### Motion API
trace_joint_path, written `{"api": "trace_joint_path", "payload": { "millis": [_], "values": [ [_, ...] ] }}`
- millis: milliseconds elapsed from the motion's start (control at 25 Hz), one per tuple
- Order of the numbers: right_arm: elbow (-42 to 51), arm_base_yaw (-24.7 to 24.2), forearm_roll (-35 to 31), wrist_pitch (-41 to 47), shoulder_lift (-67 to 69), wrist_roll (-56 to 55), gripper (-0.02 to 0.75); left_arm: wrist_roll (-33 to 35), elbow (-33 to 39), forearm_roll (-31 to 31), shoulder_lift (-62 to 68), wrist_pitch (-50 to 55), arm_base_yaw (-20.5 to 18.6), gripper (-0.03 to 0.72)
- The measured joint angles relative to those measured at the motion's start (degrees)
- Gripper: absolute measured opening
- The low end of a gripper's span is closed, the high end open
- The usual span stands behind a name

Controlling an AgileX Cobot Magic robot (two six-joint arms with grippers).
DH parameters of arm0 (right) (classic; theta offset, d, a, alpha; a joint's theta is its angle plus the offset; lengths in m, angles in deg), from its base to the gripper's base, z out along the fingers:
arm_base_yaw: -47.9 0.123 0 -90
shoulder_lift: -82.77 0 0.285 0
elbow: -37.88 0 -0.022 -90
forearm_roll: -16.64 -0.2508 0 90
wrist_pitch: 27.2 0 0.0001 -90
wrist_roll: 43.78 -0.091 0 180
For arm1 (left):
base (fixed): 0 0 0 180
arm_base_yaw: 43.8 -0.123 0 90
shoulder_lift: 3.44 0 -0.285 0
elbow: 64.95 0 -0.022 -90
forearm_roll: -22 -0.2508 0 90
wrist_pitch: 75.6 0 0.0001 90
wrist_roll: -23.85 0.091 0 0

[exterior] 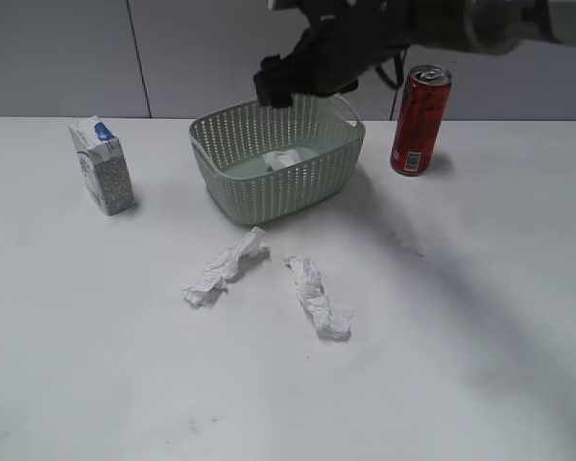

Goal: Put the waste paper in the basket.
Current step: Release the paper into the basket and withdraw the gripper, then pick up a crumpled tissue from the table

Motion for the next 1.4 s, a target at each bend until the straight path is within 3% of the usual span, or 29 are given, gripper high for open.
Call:
{"api": "trace_joint_path", "payload": {
  "millis": [240, 880, 1160, 1400],
  "values": [
    [-5.0, -2.4, 6.1, 8.3, -5.9, -2.1, 0.601, 0.0, 0.0, 0.0, 0.0, 0.0, 0.0, 0.529],
    [-7.2, -22.7, 15.0, 44.5, -7.8, -6.5, 0.594, 0.0, 0.0, 0.0, 0.0, 0.0, 0.0, 0.529],
    [-5.7, -27.0, 14.0, 46.7, -10.1, -6.5, 0.593, 0.0, 0.0, 0.0, 0.0, 0.0, 0.0, 0.529],
    [4.4, -27.0, 12.8, 46.8, -19.1, -5.3, 0.591, 0.0, 0.0, 0.5, 2.8, -0.1, 0.0, 0.529]
  ]
}}
